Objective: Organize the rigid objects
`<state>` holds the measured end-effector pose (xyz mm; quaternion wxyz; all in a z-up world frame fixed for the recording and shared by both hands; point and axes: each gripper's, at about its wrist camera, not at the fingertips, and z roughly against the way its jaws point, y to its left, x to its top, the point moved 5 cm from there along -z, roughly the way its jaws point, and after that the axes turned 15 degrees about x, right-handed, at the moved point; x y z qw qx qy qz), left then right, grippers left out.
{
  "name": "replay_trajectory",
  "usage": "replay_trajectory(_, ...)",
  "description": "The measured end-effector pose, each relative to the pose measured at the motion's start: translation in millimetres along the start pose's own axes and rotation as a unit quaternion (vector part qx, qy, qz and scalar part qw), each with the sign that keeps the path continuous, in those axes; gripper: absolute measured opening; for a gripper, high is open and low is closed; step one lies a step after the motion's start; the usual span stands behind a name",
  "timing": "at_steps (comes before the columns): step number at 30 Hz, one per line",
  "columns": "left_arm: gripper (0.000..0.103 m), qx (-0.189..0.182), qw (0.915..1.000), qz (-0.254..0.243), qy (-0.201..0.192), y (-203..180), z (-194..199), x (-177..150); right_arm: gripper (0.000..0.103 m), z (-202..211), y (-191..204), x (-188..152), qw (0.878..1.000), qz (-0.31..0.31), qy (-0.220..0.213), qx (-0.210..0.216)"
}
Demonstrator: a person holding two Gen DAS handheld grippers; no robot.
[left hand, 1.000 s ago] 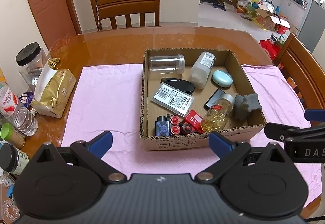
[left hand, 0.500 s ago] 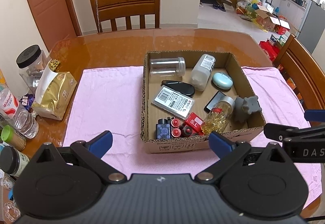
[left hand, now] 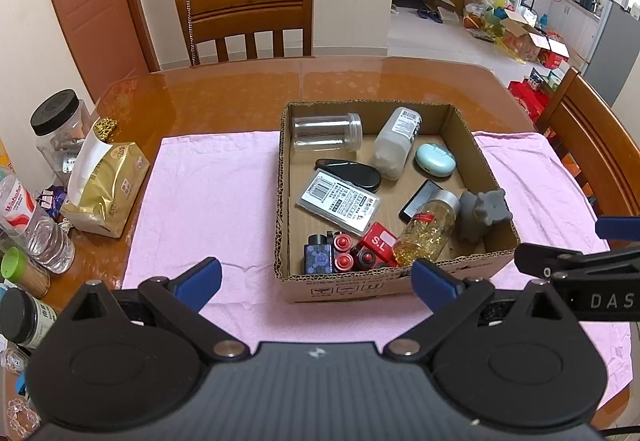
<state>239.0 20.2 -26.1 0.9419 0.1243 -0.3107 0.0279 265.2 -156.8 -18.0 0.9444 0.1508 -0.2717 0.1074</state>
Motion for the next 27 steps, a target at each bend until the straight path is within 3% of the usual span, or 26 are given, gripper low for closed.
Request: replay_trajectory(27, 0.1, -0.005, 1.0, 0.003, -0.003, 0.8, 2.6, 1.3, 0.103, 1.8, 5.3, 1.0, 1.0, 0.005, -0.003, -0.003)
